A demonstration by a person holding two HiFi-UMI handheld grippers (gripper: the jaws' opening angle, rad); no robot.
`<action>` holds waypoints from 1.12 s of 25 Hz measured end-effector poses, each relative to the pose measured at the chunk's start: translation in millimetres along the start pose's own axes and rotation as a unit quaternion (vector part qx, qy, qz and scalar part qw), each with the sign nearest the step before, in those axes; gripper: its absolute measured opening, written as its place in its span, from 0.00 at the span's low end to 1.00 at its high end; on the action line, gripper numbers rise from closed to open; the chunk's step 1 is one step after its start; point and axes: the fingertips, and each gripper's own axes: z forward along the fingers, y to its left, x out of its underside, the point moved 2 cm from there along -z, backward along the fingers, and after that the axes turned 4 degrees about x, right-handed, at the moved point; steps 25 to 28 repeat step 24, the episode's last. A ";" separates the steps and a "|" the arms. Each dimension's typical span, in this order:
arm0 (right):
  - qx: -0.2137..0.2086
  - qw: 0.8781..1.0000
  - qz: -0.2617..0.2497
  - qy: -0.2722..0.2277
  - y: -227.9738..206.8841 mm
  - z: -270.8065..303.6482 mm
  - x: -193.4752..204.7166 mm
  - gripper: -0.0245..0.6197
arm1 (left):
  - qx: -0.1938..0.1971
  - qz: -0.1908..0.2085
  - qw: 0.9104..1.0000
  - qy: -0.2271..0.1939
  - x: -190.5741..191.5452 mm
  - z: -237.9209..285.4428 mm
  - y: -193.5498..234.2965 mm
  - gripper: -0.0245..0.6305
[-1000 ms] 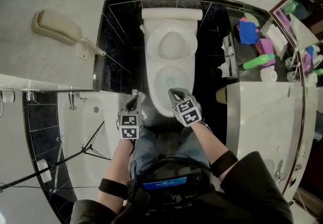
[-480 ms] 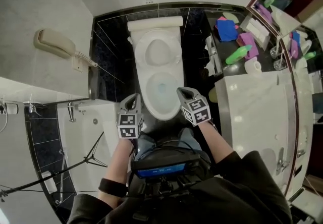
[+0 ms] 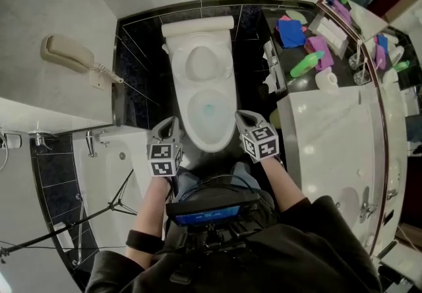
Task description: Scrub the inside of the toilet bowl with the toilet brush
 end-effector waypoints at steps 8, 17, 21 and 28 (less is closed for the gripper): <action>0.002 1.000 -0.008 0.006 -3.7 -4.9 4.3 0.04 | 0.001 -0.001 1.000 0.005 4.1 -1.6 -6.3 0.05; -0.003 1.000 -0.012 0.010 -4.2 -6.3 6.1 0.05 | -0.001 -0.008 1.000 0.011 8.5 -6.5 -10.0 0.05; -0.007 1.000 -0.010 0.013 -0.8 -6.5 5.1 0.05 | 0.003 -0.013 1.000 0.012 2.7 -9.8 -12.8 0.05; -0.006 1.000 -0.012 0.013 -2.2 -3.6 7.1 0.05 | -0.005 -0.009 1.000 0.011 8.5 -8.0 -6.4 0.05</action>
